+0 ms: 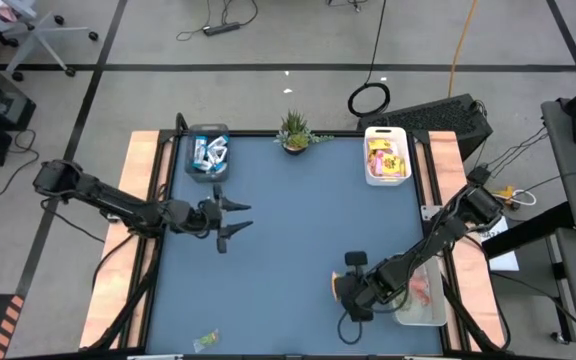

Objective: Sort candy
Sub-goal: Put the yellow candy pack into the white bin

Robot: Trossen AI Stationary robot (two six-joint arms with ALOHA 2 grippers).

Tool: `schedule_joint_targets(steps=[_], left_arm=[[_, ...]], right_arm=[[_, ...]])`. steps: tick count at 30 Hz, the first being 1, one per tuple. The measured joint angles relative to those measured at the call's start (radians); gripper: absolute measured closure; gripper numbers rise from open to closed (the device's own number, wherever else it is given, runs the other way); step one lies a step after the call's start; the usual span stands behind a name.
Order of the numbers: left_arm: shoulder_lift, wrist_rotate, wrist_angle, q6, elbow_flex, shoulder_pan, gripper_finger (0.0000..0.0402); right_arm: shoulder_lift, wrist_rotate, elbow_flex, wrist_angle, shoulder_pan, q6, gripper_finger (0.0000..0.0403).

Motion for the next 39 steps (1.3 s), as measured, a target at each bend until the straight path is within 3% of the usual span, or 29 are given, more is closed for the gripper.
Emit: schedule_joint_targets(steps=[4,13,29,39], left_arm=[[0.06,0.022,0.126,0.002,-0.039,0.0,0.0199],[0.085,0.026,0.145,-0.024,-0.041,0.001,0.0199],[0.085,0.026,0.141,-0.026,-0.041,0.001,0.0199],[0.085,0.027,0.132,-0.029,-0.041,0.001,0.0199]], right_arm=[[-0.051,0.093,0.0,-0.024,-0.034,-0.072,0.0395],[-0.063,0.26,0.0,-0.043,-0.191,-0.188,0.0398],[-0.208,0.319,0.0,0.027,-0.517,-0.476,0.0402],[-0.403,0.408,-0.159,0.125,-0.689,-0.443,0.0403]])
